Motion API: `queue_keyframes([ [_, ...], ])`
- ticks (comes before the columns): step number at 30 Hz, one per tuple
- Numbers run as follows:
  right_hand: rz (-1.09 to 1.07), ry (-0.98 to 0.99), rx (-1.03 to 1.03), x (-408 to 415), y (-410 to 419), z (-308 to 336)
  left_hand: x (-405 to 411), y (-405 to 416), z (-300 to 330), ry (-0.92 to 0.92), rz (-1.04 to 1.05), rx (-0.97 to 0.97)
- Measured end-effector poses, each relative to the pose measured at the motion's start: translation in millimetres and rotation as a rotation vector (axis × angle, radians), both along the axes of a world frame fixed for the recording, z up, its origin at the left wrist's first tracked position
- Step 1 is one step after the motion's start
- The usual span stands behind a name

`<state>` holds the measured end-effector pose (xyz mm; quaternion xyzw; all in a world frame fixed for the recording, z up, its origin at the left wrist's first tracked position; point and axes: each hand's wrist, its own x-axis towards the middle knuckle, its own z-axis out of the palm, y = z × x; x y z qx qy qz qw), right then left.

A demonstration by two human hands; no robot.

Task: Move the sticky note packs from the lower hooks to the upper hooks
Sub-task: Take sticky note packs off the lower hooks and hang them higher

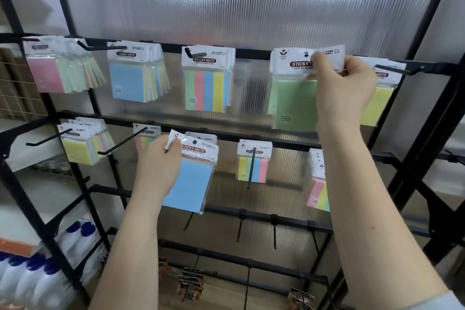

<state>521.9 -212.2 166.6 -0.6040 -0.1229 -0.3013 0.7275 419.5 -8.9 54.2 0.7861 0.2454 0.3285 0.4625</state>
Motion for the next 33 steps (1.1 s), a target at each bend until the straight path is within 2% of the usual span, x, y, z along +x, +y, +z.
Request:
queue_keyframes([
  [22, -0.058, 0.098, -0.135, 84.8, 22.0, -14.7, -30.6, -32.6, 4.4, -0.028, 0.16, -0.052],
  [29, 0.002, 0.055, -0.141, 67.3, 26.5, -38.2, -43.6, -45.5, -3.9, -0.046, 0.251, -0.134],
  [33, -0.002, 0.056, -0.229, 50.3, 31.4, -58.8, -48.8, -42.3, -4.0, -0.026, 0.265, -0.132],
])
